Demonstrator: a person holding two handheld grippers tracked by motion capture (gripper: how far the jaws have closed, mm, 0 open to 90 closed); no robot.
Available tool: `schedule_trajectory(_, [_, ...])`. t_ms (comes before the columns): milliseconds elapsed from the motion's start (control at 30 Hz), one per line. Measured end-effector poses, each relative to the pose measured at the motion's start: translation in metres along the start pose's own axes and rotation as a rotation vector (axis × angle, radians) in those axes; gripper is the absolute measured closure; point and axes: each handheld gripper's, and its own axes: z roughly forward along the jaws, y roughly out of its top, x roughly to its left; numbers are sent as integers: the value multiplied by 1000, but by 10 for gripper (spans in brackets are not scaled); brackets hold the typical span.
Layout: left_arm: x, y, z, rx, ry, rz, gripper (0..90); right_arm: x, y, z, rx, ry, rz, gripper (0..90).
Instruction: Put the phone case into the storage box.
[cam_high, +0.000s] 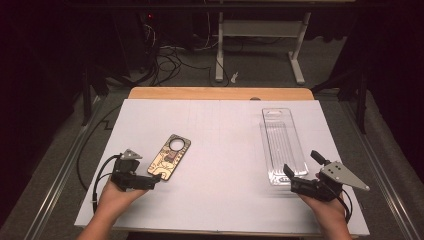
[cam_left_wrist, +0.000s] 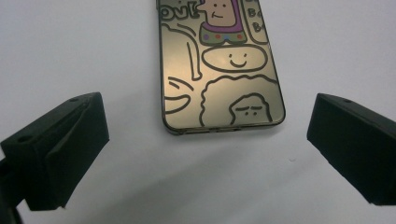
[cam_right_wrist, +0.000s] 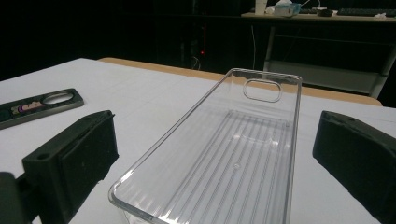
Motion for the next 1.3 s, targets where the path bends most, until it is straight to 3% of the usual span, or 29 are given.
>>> schedule_trajectory(133, [-6,8,6,88,-4,19,2,-2,1,-2,-8,-2,7,5])
schedule_trajectory(467, [-2,22,13,182,9,0,1,-2,1,-3,-12,-3,18,5])
schedule_trajectory(733, [-3,40,19,278,-9,4,2,-1,0,-1,-6,0,13,5])
schedule_trajectory(833, [-7,51,23,331,13,27,2,0,0,-2,-8,1,13,5])
schedule_trajectory(1033, [-15,65,28,377,23,56,4,1,0,-2,-8,4,16,5])
schedule_trajectory(1300, [-2,76,43,425,5,1,6,1,0,-2,-7,6,14,6])
